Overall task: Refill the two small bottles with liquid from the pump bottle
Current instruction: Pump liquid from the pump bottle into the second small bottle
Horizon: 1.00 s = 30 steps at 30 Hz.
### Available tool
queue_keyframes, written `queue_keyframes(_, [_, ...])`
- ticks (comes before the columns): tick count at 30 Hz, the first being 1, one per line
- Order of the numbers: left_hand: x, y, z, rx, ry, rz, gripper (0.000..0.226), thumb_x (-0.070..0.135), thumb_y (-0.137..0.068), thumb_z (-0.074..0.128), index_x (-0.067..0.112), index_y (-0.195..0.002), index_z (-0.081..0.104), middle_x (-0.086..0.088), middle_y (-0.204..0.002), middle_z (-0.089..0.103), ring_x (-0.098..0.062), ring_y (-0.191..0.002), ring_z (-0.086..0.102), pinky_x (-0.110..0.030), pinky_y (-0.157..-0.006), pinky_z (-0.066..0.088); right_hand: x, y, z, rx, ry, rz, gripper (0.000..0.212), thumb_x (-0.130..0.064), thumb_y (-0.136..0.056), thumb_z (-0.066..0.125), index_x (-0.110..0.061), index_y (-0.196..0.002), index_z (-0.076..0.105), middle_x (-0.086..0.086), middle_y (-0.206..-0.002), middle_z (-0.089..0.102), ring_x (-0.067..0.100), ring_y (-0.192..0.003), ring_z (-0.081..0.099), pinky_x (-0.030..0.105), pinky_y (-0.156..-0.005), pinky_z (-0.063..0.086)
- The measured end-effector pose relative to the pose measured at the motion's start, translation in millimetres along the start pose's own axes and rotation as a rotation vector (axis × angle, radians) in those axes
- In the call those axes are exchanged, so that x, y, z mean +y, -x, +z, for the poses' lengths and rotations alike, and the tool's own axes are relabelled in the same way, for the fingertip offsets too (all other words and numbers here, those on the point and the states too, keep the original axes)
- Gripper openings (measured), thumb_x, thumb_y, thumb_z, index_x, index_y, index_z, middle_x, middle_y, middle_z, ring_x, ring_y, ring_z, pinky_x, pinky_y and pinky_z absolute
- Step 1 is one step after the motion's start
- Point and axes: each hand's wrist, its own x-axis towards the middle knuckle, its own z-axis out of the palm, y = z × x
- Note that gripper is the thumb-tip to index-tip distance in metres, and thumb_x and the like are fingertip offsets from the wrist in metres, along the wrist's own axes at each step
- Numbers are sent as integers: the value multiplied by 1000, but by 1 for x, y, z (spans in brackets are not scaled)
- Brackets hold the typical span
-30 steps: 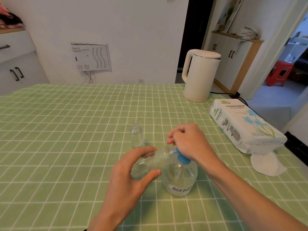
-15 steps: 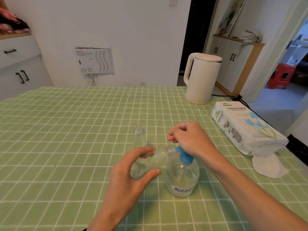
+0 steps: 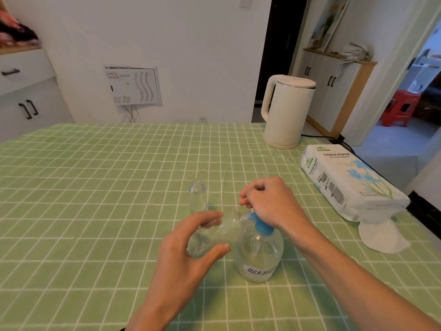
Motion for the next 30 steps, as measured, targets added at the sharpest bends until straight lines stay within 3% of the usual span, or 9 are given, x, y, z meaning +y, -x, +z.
queue_keyframes(8, [2,0,-1,13,-15,21,54,20,-75,92,41,-119,71,23,-113,76,-1,-116,67,-1,-93,40,-14,5,-9,-3,64,-17,31,-22,-99,58,-1,-106,80,13,-102,84,38,-105,78,56,-96,64])
queue_keyframes(12, [3,0,-1,16,-16,27,53,20,-75,92,41,-119,71,23,-113,76,-1,-115,67,-1,-93,41,-9,3,-7,-20,2,-11,29,-19,-103,60,-16,-86,83,-9,-81,83,19,-92,81,46,-96,65])
queue_keyframes(15, [0,0,0,15,-15,26,53,19,-75,92,40,-119,71,23,-112,76,0,-115,67,-2,-93,41,-5,-1,-4,-39,-40,-39,38,-14,-106,57,-27,-77,77,-10,-77,82,12,-87,81,37,-92,65])
queue_keyframes(20, [-2,2,1,7,-8,12,53,21,-75,92,40,-120,71,22,-113,76,-2,-115,68,-2,-93,41,1,-2,-1,-89,-68,-39,37,-7,-107,55,-24,-81,75,-5,-81,81,12,-83,80,29,-86,64])
queue_keyframes(30, [3,1,-3,19,-9,32,52,22,-75,91,39,-119,71,24,-113,76,-1,-114,67,-2,-93,41,-5,-3,-7,-78,-59,-147,34,-13,-108,52,-29,-88,75,-9,-88,82,3,-78,77,15,-66,51])
